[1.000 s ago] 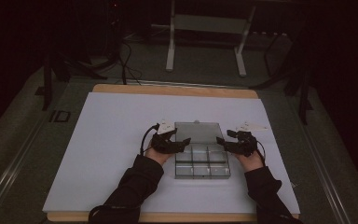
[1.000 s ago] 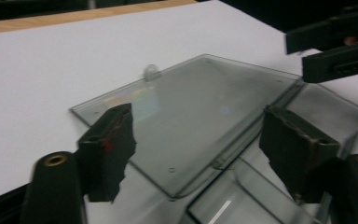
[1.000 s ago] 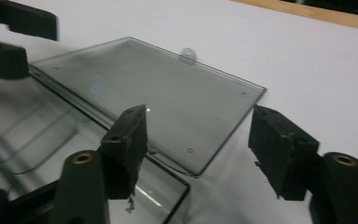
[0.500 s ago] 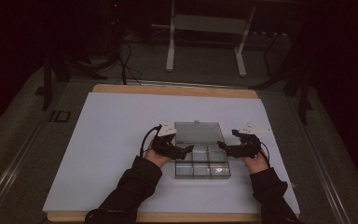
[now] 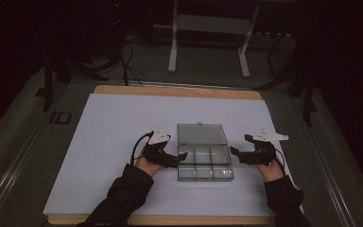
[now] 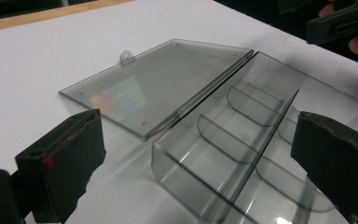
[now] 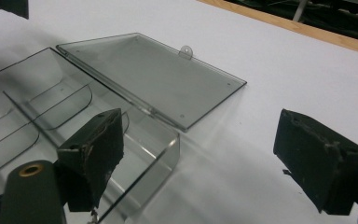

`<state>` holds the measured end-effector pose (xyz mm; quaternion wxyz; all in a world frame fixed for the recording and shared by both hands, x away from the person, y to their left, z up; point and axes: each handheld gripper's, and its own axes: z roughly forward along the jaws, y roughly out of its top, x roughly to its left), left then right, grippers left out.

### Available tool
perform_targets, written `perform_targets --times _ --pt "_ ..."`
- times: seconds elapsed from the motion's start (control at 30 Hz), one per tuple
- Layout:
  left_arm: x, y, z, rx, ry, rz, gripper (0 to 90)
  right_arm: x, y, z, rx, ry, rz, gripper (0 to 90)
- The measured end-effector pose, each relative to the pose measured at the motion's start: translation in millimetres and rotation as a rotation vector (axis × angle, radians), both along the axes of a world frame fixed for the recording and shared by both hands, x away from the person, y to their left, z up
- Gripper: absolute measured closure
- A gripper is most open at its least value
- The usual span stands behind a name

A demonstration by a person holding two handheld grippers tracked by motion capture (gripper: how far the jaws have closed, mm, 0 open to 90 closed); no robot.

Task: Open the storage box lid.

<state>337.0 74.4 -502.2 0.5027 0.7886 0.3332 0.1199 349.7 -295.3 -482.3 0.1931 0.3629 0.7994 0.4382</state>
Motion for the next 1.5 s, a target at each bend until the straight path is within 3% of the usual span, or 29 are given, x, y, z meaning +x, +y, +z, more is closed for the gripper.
perform_targets --times 0.4,0.83,1.2,1.5 --pt "-18.6 16.6 -2.9 0.027 0.004 0.014 4.0 -17.3 -11.3 -0.1 -0.017 -0.013 0.01 15.8" --pt "-33.3 37.7 -18.3 0.049 0.028 0.043 4.0 -35.5 -29.1 -15.2 -0.021 0.001 -0.008 15.8" --pt "-41.4 52.7 -28.8 0.09 0.039 0.092 4.0 -43.3 -39.8 -34.2 -0.049 0.015 -0.052 15.7" --pt "-48.5 70.1 -35.4 0.11 0.057 0.132 3.9 -48.8 -51.7 -39.6 -0.069 0.018 -0.096 15.7"
